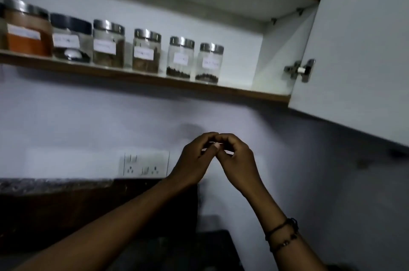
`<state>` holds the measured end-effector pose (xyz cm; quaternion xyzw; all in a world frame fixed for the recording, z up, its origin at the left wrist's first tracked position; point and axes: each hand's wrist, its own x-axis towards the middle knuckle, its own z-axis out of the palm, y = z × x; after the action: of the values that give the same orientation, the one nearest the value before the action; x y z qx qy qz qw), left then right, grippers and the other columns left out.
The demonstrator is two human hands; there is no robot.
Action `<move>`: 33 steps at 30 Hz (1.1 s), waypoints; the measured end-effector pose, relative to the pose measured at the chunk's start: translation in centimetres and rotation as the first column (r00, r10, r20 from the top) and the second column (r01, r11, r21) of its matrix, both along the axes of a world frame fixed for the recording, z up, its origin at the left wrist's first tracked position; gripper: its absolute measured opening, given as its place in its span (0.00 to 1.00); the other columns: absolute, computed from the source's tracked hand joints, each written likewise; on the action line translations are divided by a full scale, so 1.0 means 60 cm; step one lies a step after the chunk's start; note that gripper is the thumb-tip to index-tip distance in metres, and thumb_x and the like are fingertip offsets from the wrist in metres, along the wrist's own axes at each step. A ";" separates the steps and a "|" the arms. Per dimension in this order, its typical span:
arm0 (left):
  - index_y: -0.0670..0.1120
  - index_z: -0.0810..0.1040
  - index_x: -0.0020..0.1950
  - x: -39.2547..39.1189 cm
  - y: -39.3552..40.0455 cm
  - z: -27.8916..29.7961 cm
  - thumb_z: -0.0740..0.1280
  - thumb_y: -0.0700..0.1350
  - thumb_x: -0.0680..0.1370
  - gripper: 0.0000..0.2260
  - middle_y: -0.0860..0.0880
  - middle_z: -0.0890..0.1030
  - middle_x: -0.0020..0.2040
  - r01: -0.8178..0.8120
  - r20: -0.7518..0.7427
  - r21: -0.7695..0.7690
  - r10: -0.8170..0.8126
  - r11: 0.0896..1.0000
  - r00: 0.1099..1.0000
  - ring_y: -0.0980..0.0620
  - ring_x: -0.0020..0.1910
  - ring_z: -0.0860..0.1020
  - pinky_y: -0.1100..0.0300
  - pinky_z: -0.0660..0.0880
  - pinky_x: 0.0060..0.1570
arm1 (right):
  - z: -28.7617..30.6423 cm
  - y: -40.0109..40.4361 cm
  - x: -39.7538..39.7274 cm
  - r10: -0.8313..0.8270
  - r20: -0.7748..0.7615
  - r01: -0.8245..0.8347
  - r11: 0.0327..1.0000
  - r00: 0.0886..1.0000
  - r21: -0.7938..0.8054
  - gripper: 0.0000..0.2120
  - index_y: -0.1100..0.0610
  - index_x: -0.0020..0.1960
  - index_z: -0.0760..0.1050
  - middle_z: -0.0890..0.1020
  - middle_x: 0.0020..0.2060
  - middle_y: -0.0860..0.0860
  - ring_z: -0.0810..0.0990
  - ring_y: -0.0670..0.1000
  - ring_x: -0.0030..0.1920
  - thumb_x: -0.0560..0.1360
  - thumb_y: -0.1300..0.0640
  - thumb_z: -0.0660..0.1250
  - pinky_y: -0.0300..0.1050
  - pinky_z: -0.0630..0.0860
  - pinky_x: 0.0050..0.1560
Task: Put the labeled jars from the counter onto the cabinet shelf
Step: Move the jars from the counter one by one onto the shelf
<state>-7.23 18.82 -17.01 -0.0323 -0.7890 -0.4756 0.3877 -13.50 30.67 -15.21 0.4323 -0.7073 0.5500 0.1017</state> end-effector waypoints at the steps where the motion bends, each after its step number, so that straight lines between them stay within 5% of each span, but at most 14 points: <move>1: 0.50 0.78 0.64 0.004 0.008 -0.028 0.61 0.44 0.84 0.11 0.56 0.82 0.58 0.018 0.019 0.014 -0.018 1.000 1.000 0.61 0.59 0.79 0.69 0.74 0.58 | -0.028 0.008 0.007 -0.009 0.032 0.009 1.000 0.999 0.005 0.10 0.44 0.53 0.77 0.82 0.49 0.37 0.78 0.32 0.51 0.77 0.59 0.66 0.23 0.71 0.45; 6: 0.47 0.78 0.64 0.028 0.054 -0.186 0.61 0.41 0.83 0.11 0.55 0.82 0.56 0.100 0.179 0.005 -0.099 0.995 0.979 0.66 0.56 0.79 0.74 0.72 0.56 | -0.197 0.061 0.044 -0.121 0.223 0.111 0.992 0.967 0.058 0.13 0.44 0.51 0.76 0.82 0.47 0.37 0.79 0.35 0.49 0.76 0.62 0.65 0.24 0.72 0.45; 11: 0.43 0.77 0.65 0.053 0.106 -0.344 0.61 0.41 0.83 0.12 0.49 0.82 0.59 0.163 0.351 -0.005 -0.151 0.987 0.924 0.55 0.57 0.80 0.69 0.73 0.57 | -0.361 0.119 0.086 -0.313 0.307 0.256 0.943 0.899 0.212 0.12 0.44 0.54 0.77 0.82 0.51 0.43 0.80 0.44 0.50 0.76 0.58 0.62 0.39 0.76 0.53; 16: 0.46 0.76 0.66 0.096 0.160 -0.470 0.59 0.45 0.83 0.13 0.55 0.77 0.58 0.221 0.488 -0.025 -0.181 0.975 0.854 0.72 0.54 0.73 0.82 0.64 0.53 | -0.485 0.178 0.138 -0.361 0.348 0.262 0.917 0.865 0.302 0.09 0.48 0.56 0.76 0.81 0.51 0.45 0.79 0.45 0.52 0.78 0.57 0.62 0.32 0.73 0.53; 18: 0.48 0.76 0.65 0.108 0.182 -0.512 0.58 0.46 0.83 0.13 0.53 0.79 0.58 0.264 0.544 -0.025 -0.208 0.964 0.813 0.67 0.54 0.75 0.77 0.67 0.55 | -0.526 0.203 0.159 -0.407 0.333 0.280 0.886 0.850 0.370 0.09 0.48 0.57 0.76 0.80 0.51 0.45 0.79 0.45 0.53 0.78 0.55 0.62 0.29 0.71 0.52; 21: 0.47 0.76 0.65 0.118 0.212 -0.562 0.57 0.47 0.82 0.15 0.48 0.81 0.61 0.300 0.596 -0.009 -0.236 0.954 0.767 0.56 0.57 0.77 0.66 0.70 0.59 | -0.581 0.235 0.174 -0.491 0.198 0.344 0.796 0.848 0.498 0.11 0.55 0.59 0.77 0.82 0.55 0.53 0.79 0.53 0.56 0.78 0.56 0.62 0.48 0.74 0.60; 24: 0.45 0.73 0.70 0.129 0.240 -0.610 0.59 0.44 0.83 0.16 0.44 0.77 0.68 0.295 0.682 0.003 -0.217 0.956 0.698 0.49 0.67 0.74 0.58 0.66 0.69 | -0.626 0.266 0.187 -0.542 0.130 0.358 0.697 0.830 0.621 0.15 0.58 0.62 0.75 0.79 0.59 0.56 0.76 0.57 0.60 0.78 0.53 0.63 0.52 0.71 0.64; 29: 0.47 0.65 0.77 0.156 0.255 -0.662 0.62 0.54 0.81 0.26 0.45 0.70 0.75 0.205 0.816 0.219 -0.294 0.954 0.498 0.50 0.71 0.70 0.54 0.65 0.73 | -0.673 0.300 0.202 -0.547 0.445 0.215 0.769 0.709 0.603 0.28 0.57 0.72 0.66 0.73 0.67 0.55 0.73 0.54 0.66 0.75 0.49 0.68 0.43 0.68 0.63; 33: 0.60 0.65 0.74 0.179 0.255 -0.669 0.74 0.56 0.69 0.36 0.52 0.73 0.72 0.318 0.700 0.413 -0.521 0.853 0.489 0.55 0.70 0.73 0.54 0.70 0.71 | -0.679 0.313 0.197 -0.473 0.652 0.124 0.853 0.592 0.507 0.26 0.51 0.72 0.64 0.74 0.60 0.49 0.75 0.47 0.58 0.76 0.50 0.67 0.37 0.71 0.54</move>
<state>3.52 34.13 -57.17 0.0338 -0.7835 -0.6066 -0.1303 -1.66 49.47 -55.94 0.0449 -0.8454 0.4920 -0.2030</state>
